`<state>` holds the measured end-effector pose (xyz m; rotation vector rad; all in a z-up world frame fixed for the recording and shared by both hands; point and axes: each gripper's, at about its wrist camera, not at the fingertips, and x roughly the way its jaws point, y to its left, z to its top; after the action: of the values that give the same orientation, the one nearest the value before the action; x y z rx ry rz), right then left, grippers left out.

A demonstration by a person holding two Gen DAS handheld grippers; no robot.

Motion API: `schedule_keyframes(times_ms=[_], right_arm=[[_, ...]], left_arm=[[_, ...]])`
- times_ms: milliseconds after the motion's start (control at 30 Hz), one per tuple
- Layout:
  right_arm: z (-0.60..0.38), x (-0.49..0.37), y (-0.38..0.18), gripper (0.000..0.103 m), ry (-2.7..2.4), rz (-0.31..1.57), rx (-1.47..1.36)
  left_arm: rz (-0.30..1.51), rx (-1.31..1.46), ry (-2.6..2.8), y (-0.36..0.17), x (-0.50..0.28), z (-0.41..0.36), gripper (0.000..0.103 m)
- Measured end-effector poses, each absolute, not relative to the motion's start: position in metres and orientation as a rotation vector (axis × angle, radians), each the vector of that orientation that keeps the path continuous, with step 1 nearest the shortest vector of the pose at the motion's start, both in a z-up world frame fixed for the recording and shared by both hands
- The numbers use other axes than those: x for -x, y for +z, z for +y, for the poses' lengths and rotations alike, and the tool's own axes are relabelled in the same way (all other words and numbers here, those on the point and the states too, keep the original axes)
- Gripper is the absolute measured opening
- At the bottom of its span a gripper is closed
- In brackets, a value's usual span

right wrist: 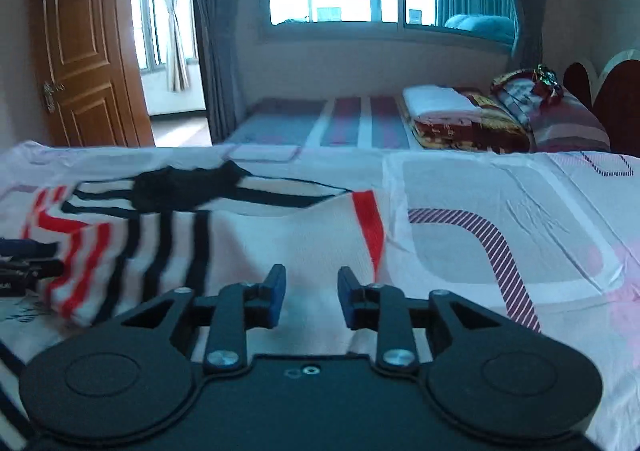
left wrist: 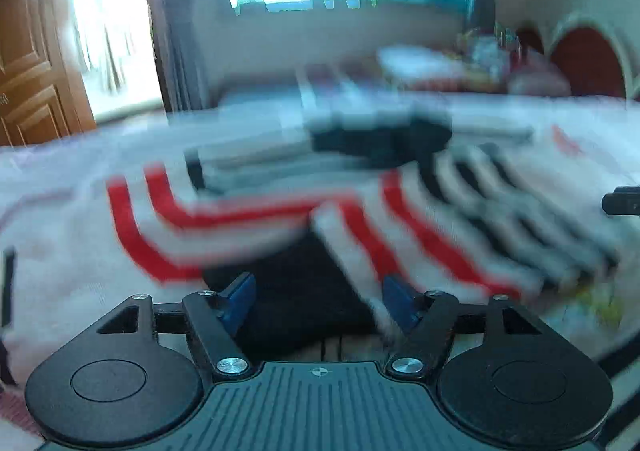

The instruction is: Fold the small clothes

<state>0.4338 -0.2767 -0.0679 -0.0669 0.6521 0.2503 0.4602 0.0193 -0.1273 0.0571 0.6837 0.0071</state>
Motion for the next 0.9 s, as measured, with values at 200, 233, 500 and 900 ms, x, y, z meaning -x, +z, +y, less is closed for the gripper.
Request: schedule_keyframes(times_ms=[200,233,500,900], right_arm=[[-0.259,-0.420,-0.060,0.034,0.237,0.665,0.096],[-0.261,-0.415,-0.054,0.036,0.233,0.644,0.071],[-0.280,-0.380,-0.039,0.037,0.198,0.664,-0.042],[-0.252,-0.366,-0.028,0.037,0.209,0.662,-0.078]], left_arm=[[0.521,0.197,0.151,-0.092,-0.408,0.100,0.075],[0.496,0.255,0.200,-0.091,-0.393,0.126,0.075],[0.448,0.794,0.739,-0.132,-0.282,0.335,0.049],[0.437,0.915,0.709,-0.144,-0.296,0.389,0.009]])
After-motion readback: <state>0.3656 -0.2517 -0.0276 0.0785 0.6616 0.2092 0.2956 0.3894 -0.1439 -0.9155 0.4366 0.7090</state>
